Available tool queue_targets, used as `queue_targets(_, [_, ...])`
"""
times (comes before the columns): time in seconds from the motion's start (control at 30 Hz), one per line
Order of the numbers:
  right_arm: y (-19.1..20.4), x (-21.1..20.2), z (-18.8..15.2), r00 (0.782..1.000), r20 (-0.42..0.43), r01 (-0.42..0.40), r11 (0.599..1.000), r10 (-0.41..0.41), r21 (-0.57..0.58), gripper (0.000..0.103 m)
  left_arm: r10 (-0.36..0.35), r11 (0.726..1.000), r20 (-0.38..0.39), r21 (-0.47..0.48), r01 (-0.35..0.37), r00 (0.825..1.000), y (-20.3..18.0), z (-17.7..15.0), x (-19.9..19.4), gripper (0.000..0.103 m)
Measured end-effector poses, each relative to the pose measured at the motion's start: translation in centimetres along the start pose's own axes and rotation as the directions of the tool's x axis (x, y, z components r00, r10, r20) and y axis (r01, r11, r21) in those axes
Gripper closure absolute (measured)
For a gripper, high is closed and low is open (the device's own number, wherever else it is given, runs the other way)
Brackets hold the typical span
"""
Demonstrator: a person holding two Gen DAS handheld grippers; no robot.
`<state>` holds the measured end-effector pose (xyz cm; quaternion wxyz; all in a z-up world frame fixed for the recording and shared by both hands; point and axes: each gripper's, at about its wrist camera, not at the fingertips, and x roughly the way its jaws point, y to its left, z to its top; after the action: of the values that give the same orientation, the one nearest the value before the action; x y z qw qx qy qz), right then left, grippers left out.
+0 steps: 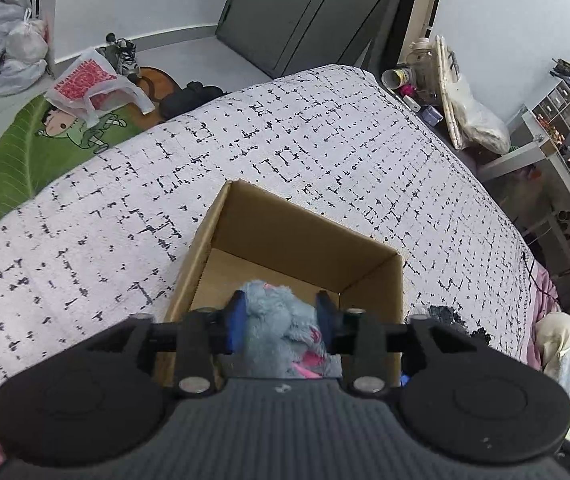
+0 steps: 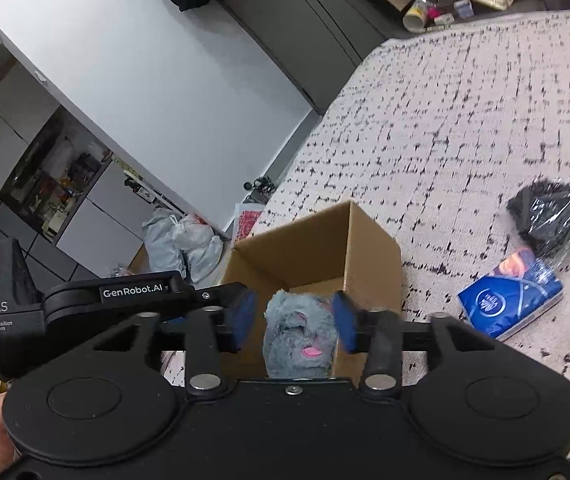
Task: Organize soft objects
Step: 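Open the right gripper to drop the plush and withdraw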
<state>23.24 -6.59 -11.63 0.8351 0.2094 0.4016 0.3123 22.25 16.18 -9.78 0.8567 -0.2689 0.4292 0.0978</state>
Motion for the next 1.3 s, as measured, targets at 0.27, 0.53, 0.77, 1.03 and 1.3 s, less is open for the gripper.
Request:
queue_targets(0.27, [0.9, -2.5, 0.5, 0.999, 0.012, 0.038, 0.998, -0.038, -0.047, 0.03, 0.015, 1.0, 0.066, 0.023, -0.017, 0.998, -1.7, -1.1, -2.7, 0.025])
queue_targets(0.53, [1.3, -5.5, 0.9, 0.993, 0.012, 0.118, 0.987, -0.117, -0.107, 0.01, 0.032, 0.999, 0.143, 0.031, -0.037, 0.989, -3.0, -2.1, -5.7, 0.021])
queue_targets(0.77, [1.0, -8.1, 1.2, 0.988, 0.032, 0.155, 0.979, -0.153, -0.135, 0.002, 0.048, 0.996, 0.172, 0.066, -0.06, 0.984, -4.9, -3.3, -7.6, 0.021])
queue_targets(1.03, [0.1, -10.4, 1.9, 0.985, 0.034, 0.175, 0.974, -0.172, -0.143, 0.0, 0.058, 0.99, 0.164, 0.115, -0.077, 0.985, -7.0, -4.4, -8.5, 0.021])
queue_targets(1.3, [-1.1, -12.8, 2.6, 0.982, 0.033, 0.191, 0.968, -0.188, -0.164, 0.0, 0.066, 0.983, 0.178, 0.158, -0.094, 0.982, -9.3, -5.8, -9.4, 0.021])
